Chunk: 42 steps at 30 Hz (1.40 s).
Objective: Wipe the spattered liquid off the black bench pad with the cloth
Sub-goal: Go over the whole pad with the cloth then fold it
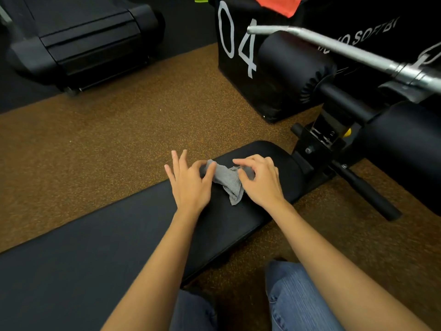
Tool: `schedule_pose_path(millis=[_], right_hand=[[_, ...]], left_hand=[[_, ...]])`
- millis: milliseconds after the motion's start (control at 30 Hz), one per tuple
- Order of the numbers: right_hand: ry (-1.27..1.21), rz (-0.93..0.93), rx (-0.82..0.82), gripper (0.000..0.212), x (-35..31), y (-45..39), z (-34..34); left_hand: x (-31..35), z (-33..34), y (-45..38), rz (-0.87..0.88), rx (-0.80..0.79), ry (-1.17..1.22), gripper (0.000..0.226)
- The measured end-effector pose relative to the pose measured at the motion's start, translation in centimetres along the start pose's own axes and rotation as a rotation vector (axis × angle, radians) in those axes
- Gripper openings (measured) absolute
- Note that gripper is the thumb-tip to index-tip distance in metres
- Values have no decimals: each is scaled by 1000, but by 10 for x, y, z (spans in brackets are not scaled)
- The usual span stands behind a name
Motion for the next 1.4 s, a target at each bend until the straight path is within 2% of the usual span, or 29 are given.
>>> schedule_pose_path(millis=[67, 167, 267, 367, 467, 533, 667, 767, 833, 900, 1033, 1133, 1200, 1300, 1400], right_hand=[[114, 1, -53, 33, 2, -2, 3], [142, -12, -139, 43, 5, -1, 6], [4, -77, -209, 43, -2, 0, -2], [-232, -174, -221, 31, -20, -3, -23], [-488, -141, -291, 24, -31, -15, -46], [-457, -112, -277, 24, -37, -29, -61], [-32, -190, -20, 17, -53, -57, -91], [-11, -339, 180, 12, -59, -56, -108], [-6, -400, 190, 16, -49, -49, -106], [81, -387, 100, 18, -30, -38, -93], [296, -433, -120, 17, 1, 1, -59], [271, -405, -188, 13, 17, 26, -51], [194, -351, -141, 15, 26, 34, -57], [89, -180, 59, 24, 43, 38, -72], [95, -23, 179, 31, 58, 46, -73]], left_hand=[[1, 3, -5, 13, -19, 38, 38], [9, 1, -4, 54, -23, 376, 7], [21, -12, 1, 128, -19, 640, 9], [38, -29, 1, 221, 12, 714, 10], [52, -48, -4, 296, 42, 769, 10], [60, -59, -10, 322, 39, 764, 11], [79, -77, -23, 418, 103, 618, 14], [86, -83, -29, 457, 243, 442, 18], [83, -75, -23, 476, 292, 326, 17], [72, -53, -12, 477, 237, 251, 17], [36, -2, 24, 455, 13, 46, 21], [19, 15, 47, 496, -67, -35, 22], [24, 12, 51, 559, -18, -67, 19], [52, 12, 44, 697, 12, -96, 31], [76, 43, 31, 784, -218, -315, 52]])
Point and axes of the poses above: each hand's wrist, its own y-axis away from the middle knuckle, its own z-axis out of the palm, x = y × z, the point moved 6 cm from there along -y, towards the middle knuckle, and after that the axes turned 2 degrees about -x, right-handed, at the moved point
